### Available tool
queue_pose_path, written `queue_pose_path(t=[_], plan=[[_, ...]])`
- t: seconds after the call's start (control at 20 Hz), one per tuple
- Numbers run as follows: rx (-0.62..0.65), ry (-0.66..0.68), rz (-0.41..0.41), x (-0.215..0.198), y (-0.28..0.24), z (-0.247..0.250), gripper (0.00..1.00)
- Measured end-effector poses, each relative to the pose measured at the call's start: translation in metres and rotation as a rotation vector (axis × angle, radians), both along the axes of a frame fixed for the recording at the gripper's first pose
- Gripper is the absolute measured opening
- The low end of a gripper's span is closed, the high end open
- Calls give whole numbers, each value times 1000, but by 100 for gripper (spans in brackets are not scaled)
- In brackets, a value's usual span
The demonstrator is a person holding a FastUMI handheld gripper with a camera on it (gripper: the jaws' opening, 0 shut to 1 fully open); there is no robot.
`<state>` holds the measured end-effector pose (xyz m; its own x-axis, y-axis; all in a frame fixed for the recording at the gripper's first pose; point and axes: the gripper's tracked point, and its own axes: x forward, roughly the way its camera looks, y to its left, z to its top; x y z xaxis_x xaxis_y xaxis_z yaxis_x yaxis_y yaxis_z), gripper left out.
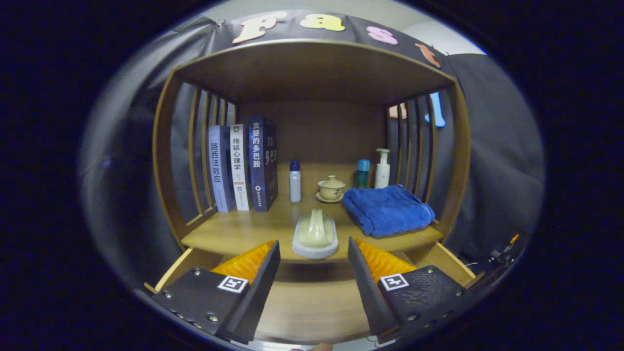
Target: Pull open the drawer, take out the items inside it, and place them on the countertop above the cabinet.
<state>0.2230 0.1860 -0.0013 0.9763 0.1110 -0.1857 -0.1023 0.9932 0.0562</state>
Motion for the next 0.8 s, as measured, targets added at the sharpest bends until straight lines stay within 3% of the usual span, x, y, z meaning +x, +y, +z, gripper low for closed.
queue_pose_path(t=[0.45, 0.8], plan=[[55, -67, -48, -100, -43, -47, 84], [58, 12, -10, -111, -43, -90, 84]])
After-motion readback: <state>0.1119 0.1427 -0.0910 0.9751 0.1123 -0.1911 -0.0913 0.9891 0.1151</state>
